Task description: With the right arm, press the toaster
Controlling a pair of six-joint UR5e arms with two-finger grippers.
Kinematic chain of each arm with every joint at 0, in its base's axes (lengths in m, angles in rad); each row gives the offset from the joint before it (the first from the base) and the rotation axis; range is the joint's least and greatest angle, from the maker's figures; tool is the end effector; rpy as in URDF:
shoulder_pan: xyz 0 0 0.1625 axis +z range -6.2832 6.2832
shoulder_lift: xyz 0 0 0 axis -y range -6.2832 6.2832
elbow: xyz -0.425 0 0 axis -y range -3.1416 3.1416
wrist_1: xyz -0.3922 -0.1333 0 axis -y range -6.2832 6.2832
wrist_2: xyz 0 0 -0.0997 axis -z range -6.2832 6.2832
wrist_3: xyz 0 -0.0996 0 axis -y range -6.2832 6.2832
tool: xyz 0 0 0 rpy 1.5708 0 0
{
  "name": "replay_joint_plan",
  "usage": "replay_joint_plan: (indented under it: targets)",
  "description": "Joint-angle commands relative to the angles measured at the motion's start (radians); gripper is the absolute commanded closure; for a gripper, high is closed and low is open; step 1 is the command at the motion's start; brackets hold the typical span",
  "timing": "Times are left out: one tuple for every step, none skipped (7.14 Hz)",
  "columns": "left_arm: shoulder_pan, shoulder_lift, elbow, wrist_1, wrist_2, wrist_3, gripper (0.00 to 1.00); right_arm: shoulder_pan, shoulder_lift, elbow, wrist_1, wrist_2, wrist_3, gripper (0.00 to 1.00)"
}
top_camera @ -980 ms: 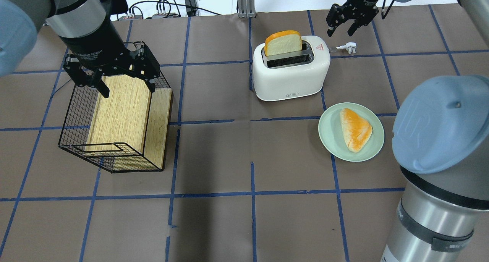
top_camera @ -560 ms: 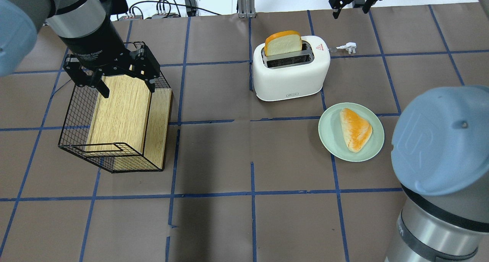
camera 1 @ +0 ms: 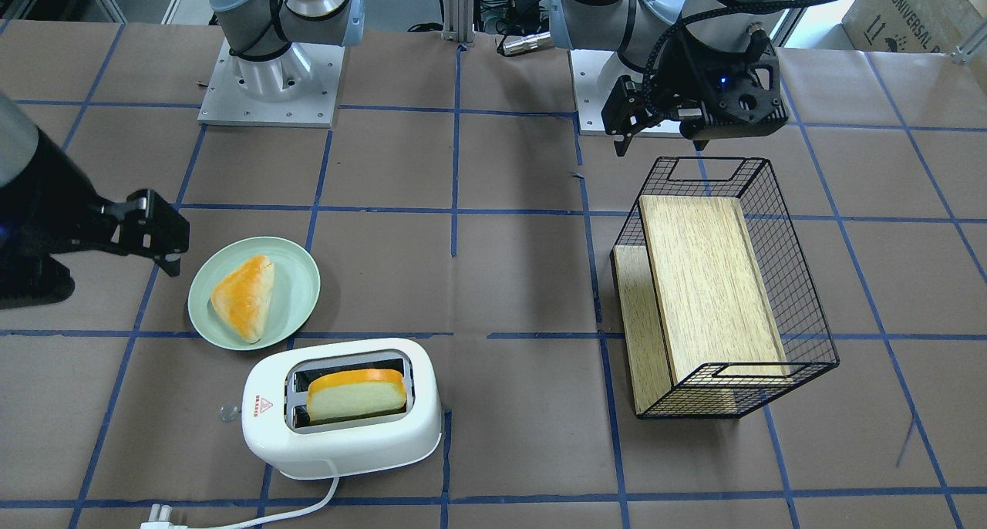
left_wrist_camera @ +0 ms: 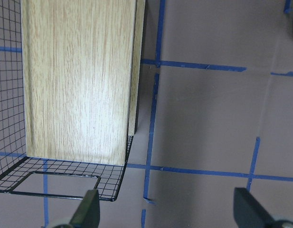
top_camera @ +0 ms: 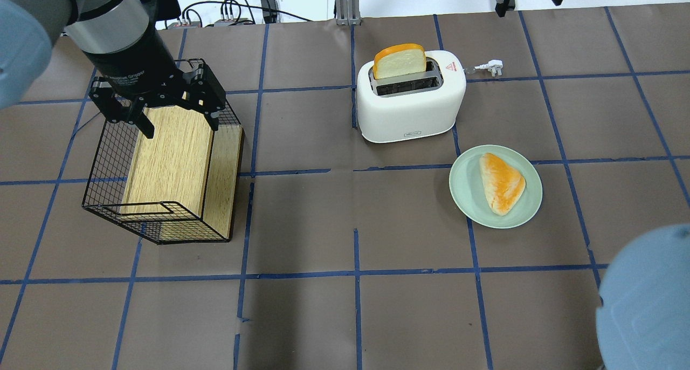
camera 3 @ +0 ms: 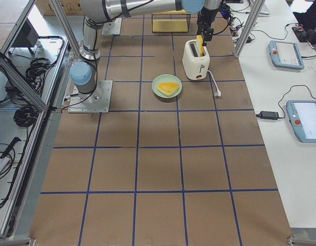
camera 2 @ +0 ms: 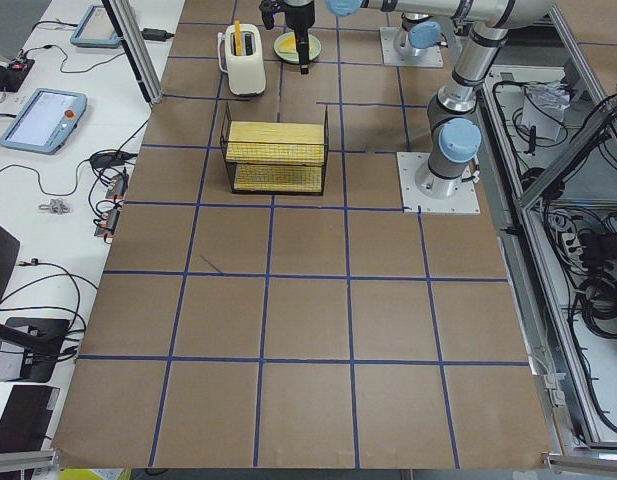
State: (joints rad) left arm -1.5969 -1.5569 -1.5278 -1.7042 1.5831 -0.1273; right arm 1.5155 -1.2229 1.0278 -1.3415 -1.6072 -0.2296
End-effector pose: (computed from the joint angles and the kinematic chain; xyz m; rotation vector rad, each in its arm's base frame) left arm -0.1445 -0.4738 0.5028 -0.1571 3.1173 0.1176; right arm 0.0949 -0.6321 0.5352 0.2716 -3.0979 -0.0607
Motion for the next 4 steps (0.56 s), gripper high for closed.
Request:
replay_joint_plan:
  targets:
    - [0.000,0.000,0.000,0.000,0.000,0.000,0.00,0.002,-0.171,0.233,-0.054,-0.002,0.003,0.00]
    - [0.000,0.000,0.000,0.001,0.000,0.000,0.00,-0.006,-0.279,0.374,-0.076,0.000,0.003,0.00]
    - [0.000,0.000,0.000,0.000,0.000,0.000,0.00,-0.011,-0.334,0.449,-0.105,0.000,0.003,0.00]
    - [0.000,0.000,0.000,0.000,0.000,0.000,0.00,-0.008,-0.343,0.469,-0.149,-0.003,0.003,0.00]
